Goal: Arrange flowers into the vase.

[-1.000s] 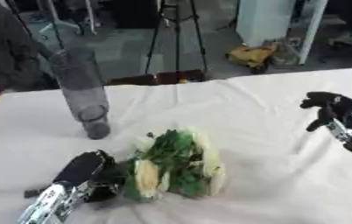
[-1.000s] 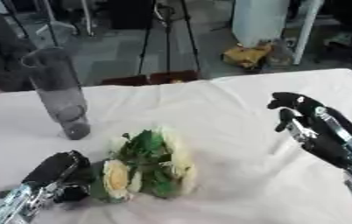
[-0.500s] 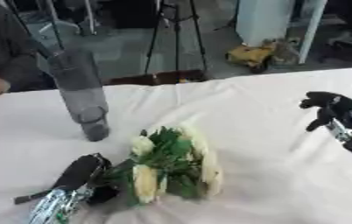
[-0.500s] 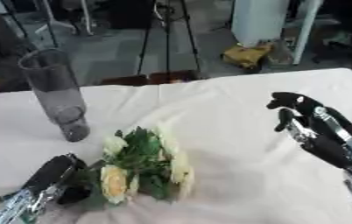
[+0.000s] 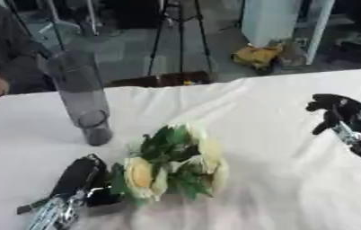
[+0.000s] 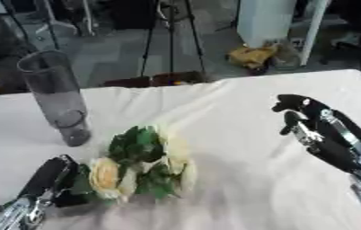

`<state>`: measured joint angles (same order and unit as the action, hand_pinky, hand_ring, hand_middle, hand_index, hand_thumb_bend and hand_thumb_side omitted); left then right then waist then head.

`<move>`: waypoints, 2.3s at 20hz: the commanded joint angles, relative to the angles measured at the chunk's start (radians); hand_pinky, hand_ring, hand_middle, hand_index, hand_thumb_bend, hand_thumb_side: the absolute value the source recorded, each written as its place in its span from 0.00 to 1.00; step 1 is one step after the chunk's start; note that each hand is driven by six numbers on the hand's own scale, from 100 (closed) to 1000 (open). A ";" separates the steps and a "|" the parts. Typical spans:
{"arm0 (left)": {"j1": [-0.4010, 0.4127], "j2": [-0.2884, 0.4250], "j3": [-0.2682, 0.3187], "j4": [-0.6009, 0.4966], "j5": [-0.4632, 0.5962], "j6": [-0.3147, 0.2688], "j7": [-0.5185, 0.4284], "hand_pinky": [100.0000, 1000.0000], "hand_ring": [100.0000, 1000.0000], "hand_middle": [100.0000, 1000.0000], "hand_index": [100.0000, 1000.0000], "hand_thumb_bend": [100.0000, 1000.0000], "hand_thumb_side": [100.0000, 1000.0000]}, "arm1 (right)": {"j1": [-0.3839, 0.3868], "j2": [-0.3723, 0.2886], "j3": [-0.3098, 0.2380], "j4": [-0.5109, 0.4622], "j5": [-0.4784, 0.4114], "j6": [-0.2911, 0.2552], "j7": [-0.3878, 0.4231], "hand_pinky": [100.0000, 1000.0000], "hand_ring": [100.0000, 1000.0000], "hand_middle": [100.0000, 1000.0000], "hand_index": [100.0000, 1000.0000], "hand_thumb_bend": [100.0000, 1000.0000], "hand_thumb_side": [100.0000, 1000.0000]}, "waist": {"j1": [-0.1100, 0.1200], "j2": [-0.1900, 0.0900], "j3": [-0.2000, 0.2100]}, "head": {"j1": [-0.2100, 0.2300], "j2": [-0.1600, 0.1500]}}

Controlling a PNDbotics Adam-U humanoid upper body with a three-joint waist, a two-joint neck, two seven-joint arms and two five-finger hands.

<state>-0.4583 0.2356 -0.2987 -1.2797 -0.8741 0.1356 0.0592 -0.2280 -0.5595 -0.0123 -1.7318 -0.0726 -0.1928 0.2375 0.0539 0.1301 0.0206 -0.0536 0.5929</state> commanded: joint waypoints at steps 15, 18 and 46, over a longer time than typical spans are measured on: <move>-0.087 0.118 0.062 -0.179 -0.103 -0.004 -0.111 0.00 0.00 0.00 0.00 0.74 0.66 | 0.001 -0.024 -0.013 -0.003 -0.012 -0.001 0.001 0.53 0.89 0.70 0.89 0.01 0.61 | 0.010 -0.025 0.009 | -0.014 -0.001; -0.127 0.155 0.092 -0.235 -0.071 0.020 -0.161 0.00 0.00 0.00 0.00 0.74 0.65 | 0.003 -0.027 -0.014 -0.002 -0.012 -0.003 -0.001 0.53 0.89 0.70 0.89 0.01 0.61 | 0.010 -0.030 0.009 | -0.019 -0.009; -0.548 0.023 0.446 -0.197 0.325 0.087 0.027 0.00 0.00 0.00 0.00 0.70 0.59 | 0.001 -0.028 0.015 0.009 -0.020 -0.006 0.034 0.53 0.89 0.70 0.89 0.02 0.61 | 0.022 -0.055 -0.110 | 0.016 -0.046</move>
<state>-0.9781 0.2525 0.1188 -1.4612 -0.5720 0.2349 0.0620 -0.2116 -0.5618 0.0069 -1.7146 -0.0862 -0.1974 0.2680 0.0668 0.1018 -0.0904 -0.0426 0.5589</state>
